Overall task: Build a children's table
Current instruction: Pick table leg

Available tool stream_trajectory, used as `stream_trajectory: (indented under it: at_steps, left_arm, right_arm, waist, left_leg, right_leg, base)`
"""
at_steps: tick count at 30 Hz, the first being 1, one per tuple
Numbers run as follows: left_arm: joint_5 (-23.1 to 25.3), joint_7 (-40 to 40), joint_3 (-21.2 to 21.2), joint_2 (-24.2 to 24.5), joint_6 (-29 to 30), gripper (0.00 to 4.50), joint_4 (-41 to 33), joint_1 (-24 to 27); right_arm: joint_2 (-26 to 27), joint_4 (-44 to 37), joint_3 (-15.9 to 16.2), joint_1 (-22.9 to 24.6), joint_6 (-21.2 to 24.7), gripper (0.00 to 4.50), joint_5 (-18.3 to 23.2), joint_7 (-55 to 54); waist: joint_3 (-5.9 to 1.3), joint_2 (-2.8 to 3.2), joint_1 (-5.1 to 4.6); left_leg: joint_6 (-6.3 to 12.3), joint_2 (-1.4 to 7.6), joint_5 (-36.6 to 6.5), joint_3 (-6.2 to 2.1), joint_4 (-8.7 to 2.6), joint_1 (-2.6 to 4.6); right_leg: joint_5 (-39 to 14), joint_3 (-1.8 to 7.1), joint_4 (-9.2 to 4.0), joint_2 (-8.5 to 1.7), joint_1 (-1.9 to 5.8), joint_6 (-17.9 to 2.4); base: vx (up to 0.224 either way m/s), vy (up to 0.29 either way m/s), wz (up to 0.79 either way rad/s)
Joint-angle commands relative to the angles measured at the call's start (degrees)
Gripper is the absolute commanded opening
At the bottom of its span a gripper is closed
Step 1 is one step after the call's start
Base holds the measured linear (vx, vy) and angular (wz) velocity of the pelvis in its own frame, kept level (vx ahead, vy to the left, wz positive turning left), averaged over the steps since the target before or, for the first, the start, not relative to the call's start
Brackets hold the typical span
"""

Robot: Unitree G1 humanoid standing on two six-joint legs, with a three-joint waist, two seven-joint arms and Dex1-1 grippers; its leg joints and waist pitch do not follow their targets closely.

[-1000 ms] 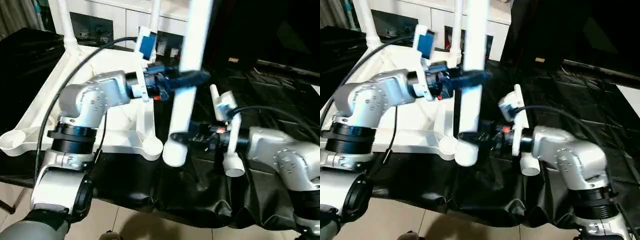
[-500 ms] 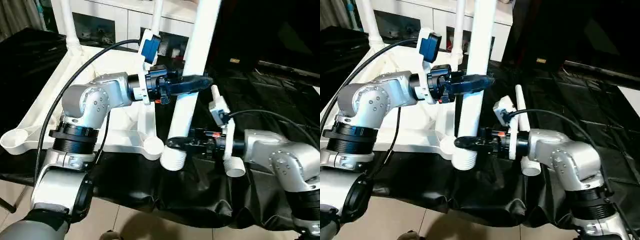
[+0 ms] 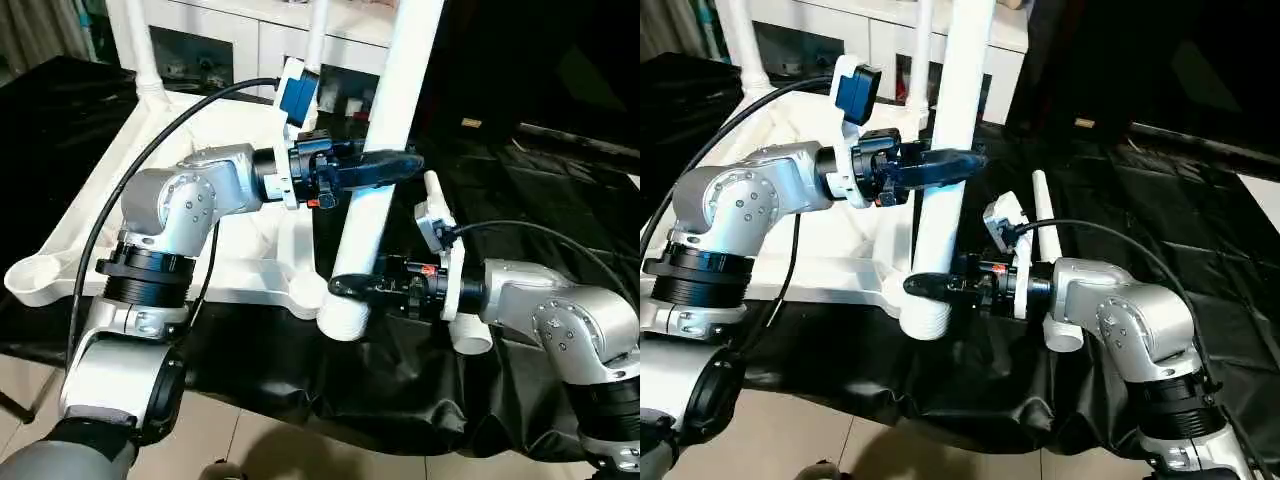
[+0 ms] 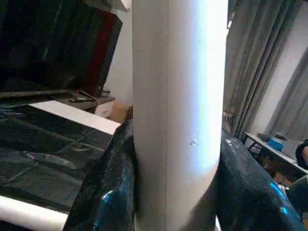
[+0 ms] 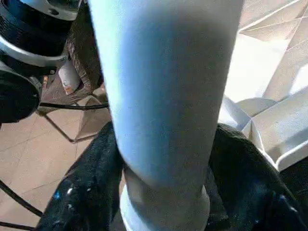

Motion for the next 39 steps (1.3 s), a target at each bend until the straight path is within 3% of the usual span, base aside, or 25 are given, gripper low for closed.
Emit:
stream_trajectory:
  at_steps: [1, 4, 15, 24, 25, 26, 29, 33, 36, 37, 39]
  left_arm:
    - [-0.15, -1.39, -1.4, -0.07, -0.37, 1.79, -0.86, -1.38]
    - [0.05, -2.22, -2.13, 0.34, -0.26, 1.79, -1.54, -0.99]
    - [0.24, -2.08, -1.8, 0.07, -0.77, 1.79, -0.83, -1.68]
    - [1.57, 0.97, -0.58, -0.54, -2.75, 1.79, 0.1, -1.91]
    - [0.95, 2.92, 1.02, -1.3, -2.05, 2.35, 1.7, -2.41]
    - [0.63, 3.71, 1.93, -1.66, -2.4, 2.49, 2.01, -2.41]
    - [-0.81, 6.39, 5.28, -3.17, -4.48, 2.58, 2.12, -2.06]
    - [-1.91, 13.97, 11.02, -7.22, -11.51, 2.81, 2.04, -1.26]
    - [-6.92, 19.21, 16.9, -10.88, -13.53, 2.81, 1.29, -0.74]
    - [-8.19, 20.22, 18.46, -11.57, -13.85, 2.81, 1.05, -0.42]
    - [-8.09, 20.79, 19.6, -11.44, -14.26, 2.81, 0.8, 0.52]
  right_arm:
    - [-0.53, -0.05, -0.08, -0.01, -0.33, 3.03, -0.15, 0.18]
    - [-0.46, -0.17, -0.14, 0.0, -0.16, 3.03, 0.26, 0.71]
    - [-0.34, -0.72, -0.26, 0.65, 0.47, 2.03, 1.96, 2.74]
    - [0.1, 0.43, -0.92, 0.86, -0.5, 1.89, 1.27, 1.38]
    - [0.69, 1.44, -1.86, 0.77, -1.25, 1.88, 0.58, -0.13]
    - [1.19, 1.99, -2.58, 0.78, -1.89, 1.88, 0.21, -1.15]
    - [3.16, 3.16, -5.42, 0.86, -2.9, 1.86, 0.47, -4.43]
    - [6.06, 3.49, -9.86, 1.46, -4.06, 1.86, 2.81, -8.03]
    - [6.94, 3.79, -11.36, 1.85, -4.8, 1.86, 3.64, -9.19]
    - [7.33, 3.88, -11.78, 1.99, -5.3, 1.86, 3.54, -9.72]
    - [7.93, 4.18, -12.18, 2.21, -7.09, 1.86, 2.07, -11.36]
  waist:
    - [-4.16, 0.63, -0.02]
    - [-4.17, 0.76, 0.03]
    - [-4.17, 0.87, 0.12]
    - [-4.17, 0.73, 0.11]
    - [-4.18, 0.61, 0.11]
    - [-4.21, 0.71, 0.17]
    - [-4.23, 0.72, 0.07]
    - [-4.32, 0.69, 0.18]
    - [-4.32, 0.6, 0.19]
    - [-4.31, 0.95, 0.28]
    - [-4.31, 0.78, 0.18]
  left_leg:
    - [-2.18, 2.66, -5.73, -0.64, -3.75, 0.95]
    - [-2.24, 2.69, -5.71, -0.66, -3.75, 0.97]
    - [-2.28, 2.66, -5.9, -0.68, -3.76, 0.9]
    - [-2.43, 2.67, -6.27, -0.69, -3.74, 0.89]
    - [-2.36, 2.63, -6.15, -0.63, -3.7, 0.87]
    - [-2.32, 2.56, -6.18, -0.62, -3.63, 0.83]
    - [-2.69, 2.66, -6.25, -0.74, -3.7, 0.78]
    - [-2.3, 2.62, -6.32, -0.73, -3.64, 0.82]
    - [-2.05, 2.59, -6.32, -0.71, -3.54, 0.64]
    - [-1.96, 2.6, -6.35, -0.8, -3.61, 0.71]
    - [-1.84, 2.53, -6.57, -0.76, -3.64, 0.74]
  right_leg:
    - [-6.49, 2.56, -3.88, -4.78, 3.21, -10.29]
    - [-6.33, 2.55, -3.8, -4.78, 3.16, -10.3]
    - [-6.36, 2.51, -3.82, -4.8, 3.22, -10.44]
    - [-6.85, 2.5, -3.93, -4.82, 3.19, -10.37]
    - [-6.98, 2.53, -3.92, -4.82, 3.25, -10.31]
    - [-7.11, 2.53, -3.99, -4.91, 3.19, -10.38]
    - [-7.53, 2.47, -4.05, -5.01, 3.27, -10.46]
    - [-5.97, 2.39, -4.02, -4.94, 3.3, -10.79]
    - [-4.56, 2.39, -3.88, -4.98, 3.53, -11.59]
    - [-4.54, 2.37, -3.9, -4.99, 3.48, -11.6]
    - [-5.11, 2.35, -4.0, -4.8, 3.39, -11.16]
  base:
    - [0.0, 0.0, 0.0]
    - [0.0, 0.0, 0.0]
    - [0.0, 0.0, 0.0]
    - [0.0, 0.0, 0.0]
    - [0.0, 0.0, 0.0]
    - [0.0, 0.0, 0.0]
    - [0.0, 0.0, 0.0]
    - [0.0, 0.0, 0.0]
    - [0.0, 0.0, 0.0]
    - [0.0, 0.0, 0.0]
    - [0.0, 0.0, 0.0]
